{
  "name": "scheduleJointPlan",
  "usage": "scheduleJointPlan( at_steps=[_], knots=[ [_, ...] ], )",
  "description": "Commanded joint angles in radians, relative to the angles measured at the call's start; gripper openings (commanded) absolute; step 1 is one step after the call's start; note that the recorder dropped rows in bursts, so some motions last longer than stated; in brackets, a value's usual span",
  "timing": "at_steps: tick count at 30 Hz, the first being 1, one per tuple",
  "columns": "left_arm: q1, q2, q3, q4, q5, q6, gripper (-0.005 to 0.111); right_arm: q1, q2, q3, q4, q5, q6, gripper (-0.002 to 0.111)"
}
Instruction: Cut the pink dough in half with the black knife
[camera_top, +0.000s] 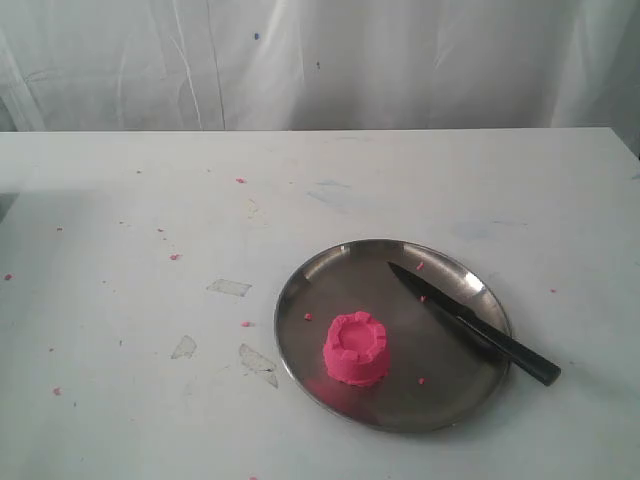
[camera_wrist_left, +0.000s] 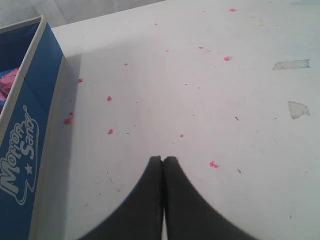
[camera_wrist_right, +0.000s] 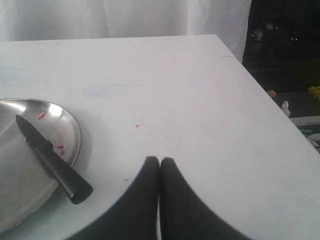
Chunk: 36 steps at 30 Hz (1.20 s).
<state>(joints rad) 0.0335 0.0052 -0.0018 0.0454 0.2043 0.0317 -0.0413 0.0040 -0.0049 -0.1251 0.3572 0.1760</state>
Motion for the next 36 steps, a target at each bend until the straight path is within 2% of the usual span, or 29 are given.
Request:
scheduleJointPlan(
  at_steps=[1, 5, 17, 20, 25, 28, 36],
  knots=[
    [-0.001, -0.005, 0.002, -0.003, -0.004, -0.005, 0.000, -0.007, -0.004, 0.005, -0.046, -0.026, -0.027, 0.000],
    [-0.001, -0.005, 0.002, -0.003, -0.004, -0.005, 0.000, -0.007, -0.004, 0.005, -0.120, -0.139, -0.052, 0.000],
    [-0.001, -0.005, 0.002, -0.003, -0.004, -0.005, 0.000, -0.007, -0.004, 0.005, -0.116, -0.436, -0.041, 0.000],
    [-0.001, -0.005, 0.002, -0.003, -0.004, -0.005, 0.000, -0.007, -0.004, 0.005, -0.092, -0.640, -0.005, 0.000],
    [-0.001, -0.005, 0.002, -0.003, -0.004, -0.005, 0.000, -0.007, -0.004, 0.005, -0.081, -1.080, 0.313, 0.000],
    [-0.001, -0.005, 0.002, -0.003, -0.004, -0.005, 0.000, -0.007, -0.004, 0.005, -0.081, -1.270, 0.324, 0.000],
    [-0.001, -0.005, 0.002, -0.003, -0.004, -0.005, 0.000, -0.007, -0.004, 0.005, -0.046, -1.275, 0.326, 0.000]
  ],
)
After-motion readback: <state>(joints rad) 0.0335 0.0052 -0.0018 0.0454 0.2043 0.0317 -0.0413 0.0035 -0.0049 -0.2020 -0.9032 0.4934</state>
